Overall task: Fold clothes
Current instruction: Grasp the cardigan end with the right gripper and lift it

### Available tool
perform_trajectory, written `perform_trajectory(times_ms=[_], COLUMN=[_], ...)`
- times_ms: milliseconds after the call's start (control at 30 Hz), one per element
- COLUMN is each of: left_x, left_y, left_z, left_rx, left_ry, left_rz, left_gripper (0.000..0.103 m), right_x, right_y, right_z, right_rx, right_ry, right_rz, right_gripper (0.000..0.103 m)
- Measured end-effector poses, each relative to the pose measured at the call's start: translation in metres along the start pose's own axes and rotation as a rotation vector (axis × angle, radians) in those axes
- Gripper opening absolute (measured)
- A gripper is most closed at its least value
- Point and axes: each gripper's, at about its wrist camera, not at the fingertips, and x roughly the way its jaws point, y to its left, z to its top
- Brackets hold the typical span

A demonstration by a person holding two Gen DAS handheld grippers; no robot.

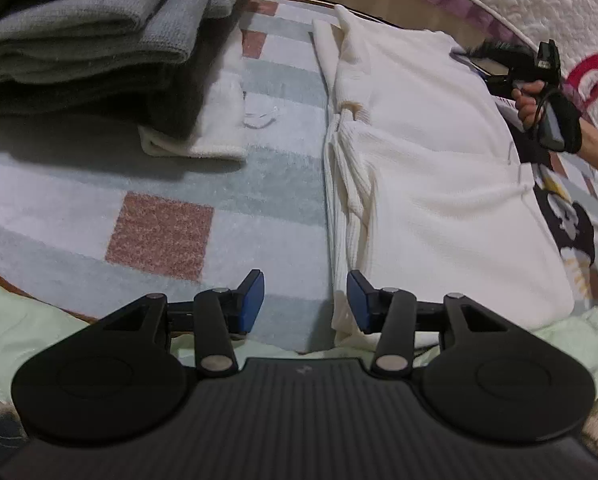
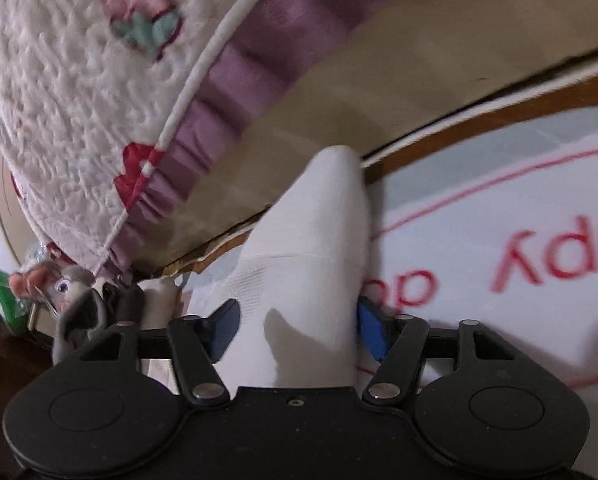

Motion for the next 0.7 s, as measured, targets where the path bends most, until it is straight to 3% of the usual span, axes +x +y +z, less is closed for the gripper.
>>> perform_trajectory(times_ms=[100, 200, 300, 367, 500, 567, 633, 700], left_x=[0.000, 0.005, 0.008, 0.003, -0.013, -0.016, -0.015, -0.014], left_y=[-0.010, -0.020, -0.023, -0.022, -0.014, -0.007, -0.002, 0.001], left_z=[0.005, 0.011, 0.015, 0.017, 0.012, 0.006, -0.001, -0.008], left_rx=[0.055, 0.124, 0.126, 0.083, -0.072, -0.165, -0.224, -0.258], left_ry=[-0.039, -0.061, -0.098, -0.157, -0.272, -0.287, -0.277, -0.275], left_rz=[0.009, 0.090, 0.123, 0.119, 0.040, -0.022, -0.075, -0.119], left_gripper=[0.044, 0.042, 0.042, 0.042, 0.043, 0.044, 0.044, 0.044], right_x=[-0.003, -0.031, -0.066, -0.095, -0.149, -0.159, -0.158, -0.142], right_y=[0.032, 0.073, 0.123, 0.158, 0.203, 0.198, 0.182, 0.162], right_z=[-0.008, -0.019, -0.039, -0.064, -0.154, -0.203, -0.246, -0.269], right_rx=[-0.152, -0.244, -0.379, -0.498, -0.799, -0.909, -0.972, -0.977], right_ry=[-0.011, -0.059, -0.078, -0.070, 0.013, 0.083, 0.141, 0.230], right_rz=[-0.019, 0.069, 0.186, 0.274, 0.407, 0.349, 0.225, 0.078], right_gripper=[0.011, 0.010, 0.010, 0.010, 0.010, 0.009, 0.009, 0.010])
